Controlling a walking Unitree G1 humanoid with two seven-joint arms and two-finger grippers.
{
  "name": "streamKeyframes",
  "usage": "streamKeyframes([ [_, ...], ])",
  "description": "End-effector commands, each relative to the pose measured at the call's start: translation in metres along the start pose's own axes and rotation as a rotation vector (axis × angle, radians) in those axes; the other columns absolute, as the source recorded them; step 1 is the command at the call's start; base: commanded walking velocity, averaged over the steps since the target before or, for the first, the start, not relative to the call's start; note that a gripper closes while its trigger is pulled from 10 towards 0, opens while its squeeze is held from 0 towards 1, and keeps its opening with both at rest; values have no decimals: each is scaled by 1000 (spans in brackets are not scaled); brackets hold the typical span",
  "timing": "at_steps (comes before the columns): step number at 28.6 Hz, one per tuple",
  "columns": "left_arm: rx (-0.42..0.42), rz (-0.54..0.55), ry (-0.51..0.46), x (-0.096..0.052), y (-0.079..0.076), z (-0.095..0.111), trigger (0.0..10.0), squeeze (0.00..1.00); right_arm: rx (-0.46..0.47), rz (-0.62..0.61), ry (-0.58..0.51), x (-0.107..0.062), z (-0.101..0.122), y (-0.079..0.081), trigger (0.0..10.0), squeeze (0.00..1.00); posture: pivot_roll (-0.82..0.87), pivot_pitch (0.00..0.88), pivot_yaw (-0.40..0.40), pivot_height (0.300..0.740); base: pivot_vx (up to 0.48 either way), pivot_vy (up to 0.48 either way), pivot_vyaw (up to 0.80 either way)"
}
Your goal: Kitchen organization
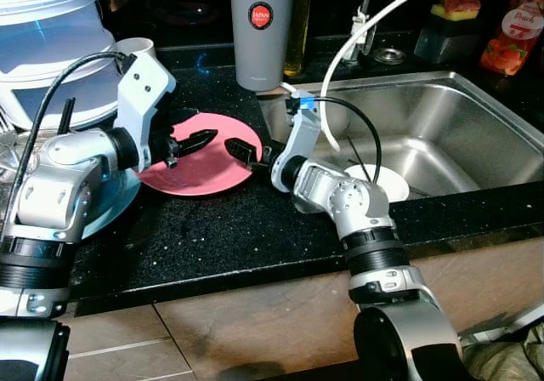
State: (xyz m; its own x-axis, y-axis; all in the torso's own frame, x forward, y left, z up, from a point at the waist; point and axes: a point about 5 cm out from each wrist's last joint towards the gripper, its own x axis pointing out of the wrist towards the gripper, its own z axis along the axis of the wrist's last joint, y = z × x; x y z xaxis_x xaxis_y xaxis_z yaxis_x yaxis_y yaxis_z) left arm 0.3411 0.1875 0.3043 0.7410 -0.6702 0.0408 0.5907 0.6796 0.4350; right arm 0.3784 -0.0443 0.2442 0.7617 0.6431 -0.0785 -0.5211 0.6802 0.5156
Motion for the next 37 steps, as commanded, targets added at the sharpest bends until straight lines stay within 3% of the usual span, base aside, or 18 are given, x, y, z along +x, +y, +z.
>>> streamKeyframes([
  [1,9,7,1,-4,4,1,10000,0,11,30,-1,1,3,8,10000,0,50,122,-5,740,0,0,0],
  [13,11,14,-3,-4,4,1,10000,0,93,48,134,-1,-17,7,10000,0,51,117,-5,740,0,0,0],
  [18,11,11,-6,-3,3,1,10000,0,202,64,136,-3,-20,5,10000,0,49,115,-6,740,0,0,0],
  [19,12,11,-8,-3,3,1,10000,0,262,79,119,-3,-17,6,10000,0,48,113,-5,740,0,0,0],
  [20,12,12,-8,-3,3,1,10000,0,280,81,112,-4,-15,6,5686,0,48,113,-5,740,0,0,0],
  [21,13,12,-10,-2,3,1,10000,0,294,80,103,-4,-14,6,4902,0,49,110,-5,740,0,0,0],
  [22,14,11,-10,-2,3,1,10000,0,303,77,96,-3,-13,5,3373,0,50,108,-5,740,0,0,0],
  [24,14,11,-10,-2,3,2,10000,0,308,75,93,-3,-13,5,3373,0,50,108,-5,740,0,0,0],
  [25,15,10,-10,-2,3,2,10000,0,309,74,92,-4,-12,5,0,0,50,108,-5,740,0,0,0],
  [37,20,9,-17,-2,3,4,10000,0,349,65,89,-5,-13,4,0,0,55,116,-5,740,0,0,0],
])
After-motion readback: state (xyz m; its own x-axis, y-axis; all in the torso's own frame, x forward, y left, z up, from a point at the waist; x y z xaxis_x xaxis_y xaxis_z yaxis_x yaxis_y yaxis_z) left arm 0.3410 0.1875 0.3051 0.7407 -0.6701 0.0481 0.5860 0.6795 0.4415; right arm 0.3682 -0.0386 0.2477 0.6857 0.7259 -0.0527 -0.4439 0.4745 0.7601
